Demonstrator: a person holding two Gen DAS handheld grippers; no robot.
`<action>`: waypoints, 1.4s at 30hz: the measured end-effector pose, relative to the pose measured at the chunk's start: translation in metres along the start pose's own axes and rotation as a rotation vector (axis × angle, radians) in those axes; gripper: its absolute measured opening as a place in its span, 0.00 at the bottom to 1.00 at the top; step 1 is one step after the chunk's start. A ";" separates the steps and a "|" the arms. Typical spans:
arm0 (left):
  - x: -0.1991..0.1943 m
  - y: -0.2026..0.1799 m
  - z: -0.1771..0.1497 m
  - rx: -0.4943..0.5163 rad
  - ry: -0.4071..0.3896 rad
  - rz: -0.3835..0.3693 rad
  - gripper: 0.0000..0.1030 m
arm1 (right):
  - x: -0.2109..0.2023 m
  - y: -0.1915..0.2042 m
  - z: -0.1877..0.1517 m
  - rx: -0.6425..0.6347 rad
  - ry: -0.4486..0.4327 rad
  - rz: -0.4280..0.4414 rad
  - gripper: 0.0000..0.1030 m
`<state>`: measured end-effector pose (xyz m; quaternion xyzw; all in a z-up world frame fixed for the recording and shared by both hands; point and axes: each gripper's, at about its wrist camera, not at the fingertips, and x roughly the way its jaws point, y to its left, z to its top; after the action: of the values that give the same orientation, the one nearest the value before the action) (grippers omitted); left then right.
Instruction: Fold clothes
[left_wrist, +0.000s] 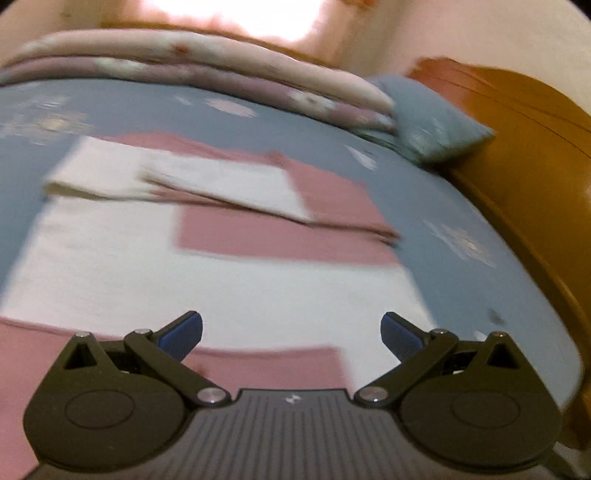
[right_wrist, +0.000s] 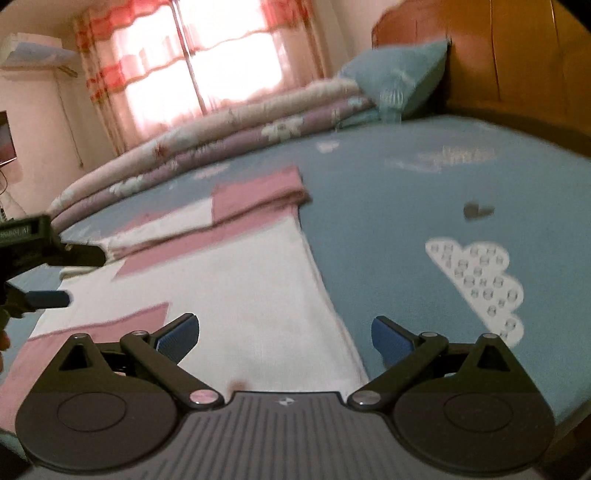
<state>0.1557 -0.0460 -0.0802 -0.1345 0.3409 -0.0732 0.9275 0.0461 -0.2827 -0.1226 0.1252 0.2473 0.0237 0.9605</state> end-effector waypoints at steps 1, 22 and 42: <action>0.002 0.014 0.000 -0.021 -0.012 0.039 0.99 | 0.000 0.002 0.000 -0.008 -0.019 -0.011 1.00; -0.065 0.230 -0.007 -0.479 -0.121 -0.022 0.99 | 0.109 0.277 0.057 -0.975 -0.067 0.171 0.94; -0.059 0.262 -0.018 -0.528 -0.079 -0.098 0.99 | 0.233 0.396 0.008 -1.191 0.068 0.225 0.94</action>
<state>0.1112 0.2132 -0.1353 -0.3908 0.3048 -0.0211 0.8683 0.2601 0.1237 -0.1255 -0.4093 0.2073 0.2632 0.8487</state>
